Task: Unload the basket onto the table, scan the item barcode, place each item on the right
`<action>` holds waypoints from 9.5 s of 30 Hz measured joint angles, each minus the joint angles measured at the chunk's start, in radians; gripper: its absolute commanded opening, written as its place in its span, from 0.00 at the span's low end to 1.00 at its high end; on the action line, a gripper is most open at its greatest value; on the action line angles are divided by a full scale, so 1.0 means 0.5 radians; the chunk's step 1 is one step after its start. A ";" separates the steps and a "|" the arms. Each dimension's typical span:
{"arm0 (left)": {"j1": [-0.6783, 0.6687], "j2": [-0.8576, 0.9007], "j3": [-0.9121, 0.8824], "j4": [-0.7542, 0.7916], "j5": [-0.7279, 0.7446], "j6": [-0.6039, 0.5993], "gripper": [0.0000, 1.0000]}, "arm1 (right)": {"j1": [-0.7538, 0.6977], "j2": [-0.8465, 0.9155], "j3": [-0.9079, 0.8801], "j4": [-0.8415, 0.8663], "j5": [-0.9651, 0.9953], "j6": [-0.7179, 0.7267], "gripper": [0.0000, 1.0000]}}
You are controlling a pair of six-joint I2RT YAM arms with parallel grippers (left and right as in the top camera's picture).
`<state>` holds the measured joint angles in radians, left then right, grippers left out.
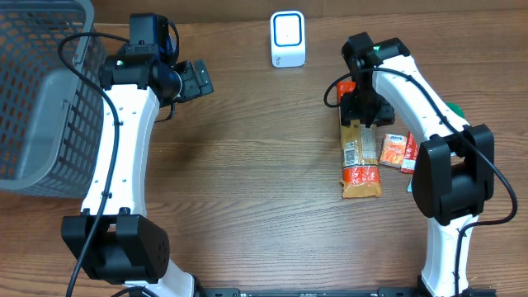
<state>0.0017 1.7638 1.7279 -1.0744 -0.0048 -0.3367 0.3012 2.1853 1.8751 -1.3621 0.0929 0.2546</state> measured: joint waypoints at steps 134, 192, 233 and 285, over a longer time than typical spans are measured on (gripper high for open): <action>0.000 0.000 0.000 0.002 -0.001 0.000 1.00 | -0.173 -2.804 -0.739 0.348 0.175 -0.091 1.00; 0.000 0.000 0.000 0.000 0.000 0.000 0.99 | -0.523 -4.347 -3.713 2.546 -0.278 -0.375 1.00; 0.000 0.000 -0.001 0.000 0.000 0.000 1.00 | -0.520 -4.347 -3.713 2.547 -0.282 -0.450 1.00; 0.000 0.000 -0.001 0.000 0.000 0.000 1.00 | -0.520 -4.347 -3.713 2.547 -0.282 -0.450 1.00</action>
<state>0.0017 1.7638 1.7275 -1.0744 -0.0048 -0.3367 0.0410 0.0120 0.0185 -0.0887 -0.0483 0.0296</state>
